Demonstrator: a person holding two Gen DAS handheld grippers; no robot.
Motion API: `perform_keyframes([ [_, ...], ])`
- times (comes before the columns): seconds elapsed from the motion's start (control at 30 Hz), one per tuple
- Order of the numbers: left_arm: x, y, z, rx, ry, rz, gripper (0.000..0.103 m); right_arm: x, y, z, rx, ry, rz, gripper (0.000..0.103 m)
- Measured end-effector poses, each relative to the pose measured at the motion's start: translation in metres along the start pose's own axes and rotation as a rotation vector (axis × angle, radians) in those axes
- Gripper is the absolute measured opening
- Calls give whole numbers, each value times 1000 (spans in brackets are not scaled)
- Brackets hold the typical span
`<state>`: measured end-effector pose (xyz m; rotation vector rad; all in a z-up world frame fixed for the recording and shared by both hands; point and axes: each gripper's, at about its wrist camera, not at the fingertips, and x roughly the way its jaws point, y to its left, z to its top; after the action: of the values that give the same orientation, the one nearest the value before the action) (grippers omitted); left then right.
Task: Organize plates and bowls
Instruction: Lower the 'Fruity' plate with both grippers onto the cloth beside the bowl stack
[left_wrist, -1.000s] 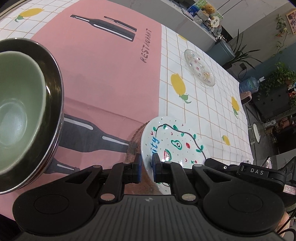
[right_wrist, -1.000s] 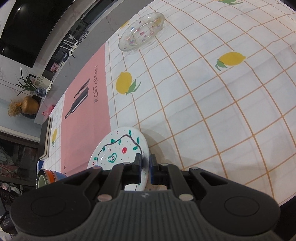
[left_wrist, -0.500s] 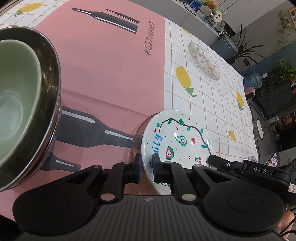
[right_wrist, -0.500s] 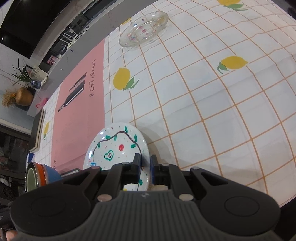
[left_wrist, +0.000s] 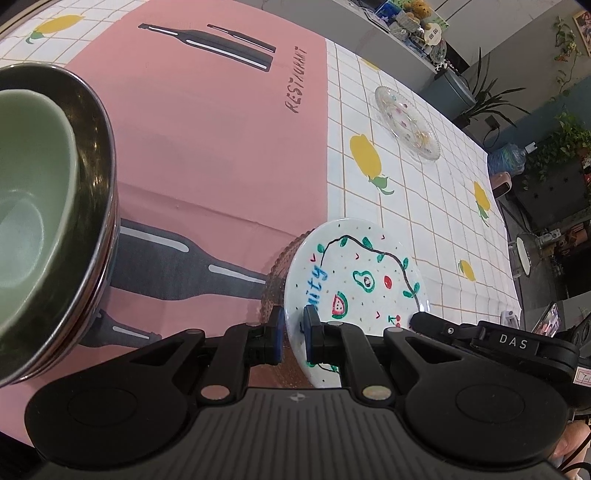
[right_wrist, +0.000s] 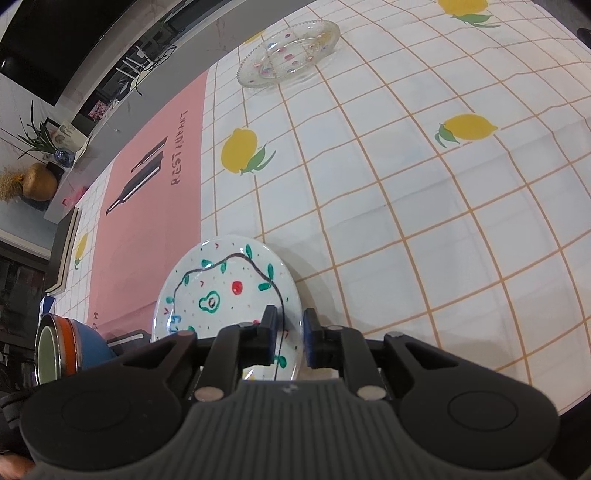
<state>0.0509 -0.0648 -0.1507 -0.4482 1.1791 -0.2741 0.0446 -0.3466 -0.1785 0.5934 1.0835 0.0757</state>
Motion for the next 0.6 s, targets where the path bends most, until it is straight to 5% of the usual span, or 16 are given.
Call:
perform_keyframes([
  [0.6, -8, -5, 0, 50, -43, 58, 12, -1, 4, -1, -35, -1, -13, 10],
])
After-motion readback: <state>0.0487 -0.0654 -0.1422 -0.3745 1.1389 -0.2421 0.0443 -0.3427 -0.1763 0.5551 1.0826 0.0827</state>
